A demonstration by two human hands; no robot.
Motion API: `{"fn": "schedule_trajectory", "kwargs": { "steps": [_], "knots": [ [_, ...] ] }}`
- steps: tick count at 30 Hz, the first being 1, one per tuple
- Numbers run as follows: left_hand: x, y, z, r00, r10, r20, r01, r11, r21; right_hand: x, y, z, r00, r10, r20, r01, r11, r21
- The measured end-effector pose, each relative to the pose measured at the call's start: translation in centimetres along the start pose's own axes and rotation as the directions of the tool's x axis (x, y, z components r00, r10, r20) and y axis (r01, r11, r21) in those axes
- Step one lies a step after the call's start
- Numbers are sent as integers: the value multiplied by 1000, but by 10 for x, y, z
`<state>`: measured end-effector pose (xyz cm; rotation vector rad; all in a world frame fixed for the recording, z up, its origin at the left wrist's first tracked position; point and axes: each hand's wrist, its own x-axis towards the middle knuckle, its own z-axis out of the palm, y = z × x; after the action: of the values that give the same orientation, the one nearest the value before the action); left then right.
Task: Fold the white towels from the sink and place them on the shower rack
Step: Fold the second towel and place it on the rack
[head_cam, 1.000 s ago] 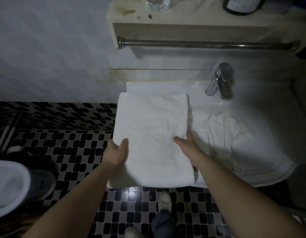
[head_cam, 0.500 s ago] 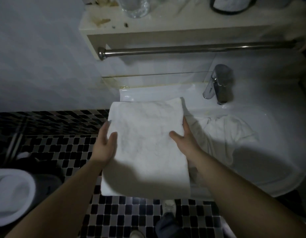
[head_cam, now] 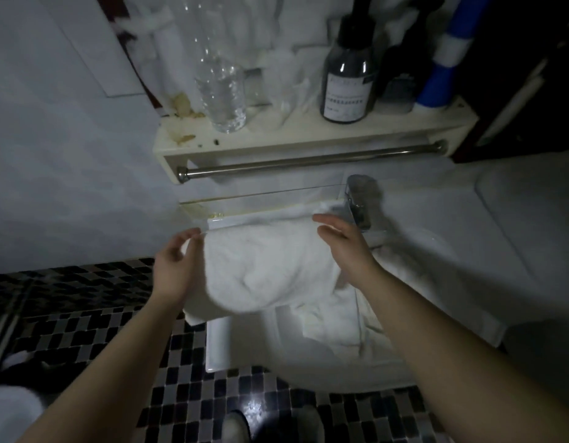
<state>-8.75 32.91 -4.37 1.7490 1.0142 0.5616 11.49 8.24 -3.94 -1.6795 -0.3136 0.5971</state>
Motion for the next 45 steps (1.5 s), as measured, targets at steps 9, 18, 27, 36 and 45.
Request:
{"fn": "schedule_trajectory", "kwargs": {
  "steps": [9,18,27,36,45],
  "knots": [
    [28,51,25,999,39,0,-39,990,-133,-27,-44,-18,924,-88,-373,118,991,59],
    [57,93,50,891,275,361,-227,959,-169,-99,-61,-11,661,-91,-745,132,991,-3],
    [1,118,96,549,510,662,-483,840,-246,-239,-53,-3,335,8,-942,102,994,45],
    [-147,129,147,163,538,827,-439,790,-428,-418,-35,21,-59,137,-989,110,985,130],
    [-312,105,99,-113,475,873,-402,782,-477,-582,-17,106,-409,235,-882,176,968,177]
  ]
}}
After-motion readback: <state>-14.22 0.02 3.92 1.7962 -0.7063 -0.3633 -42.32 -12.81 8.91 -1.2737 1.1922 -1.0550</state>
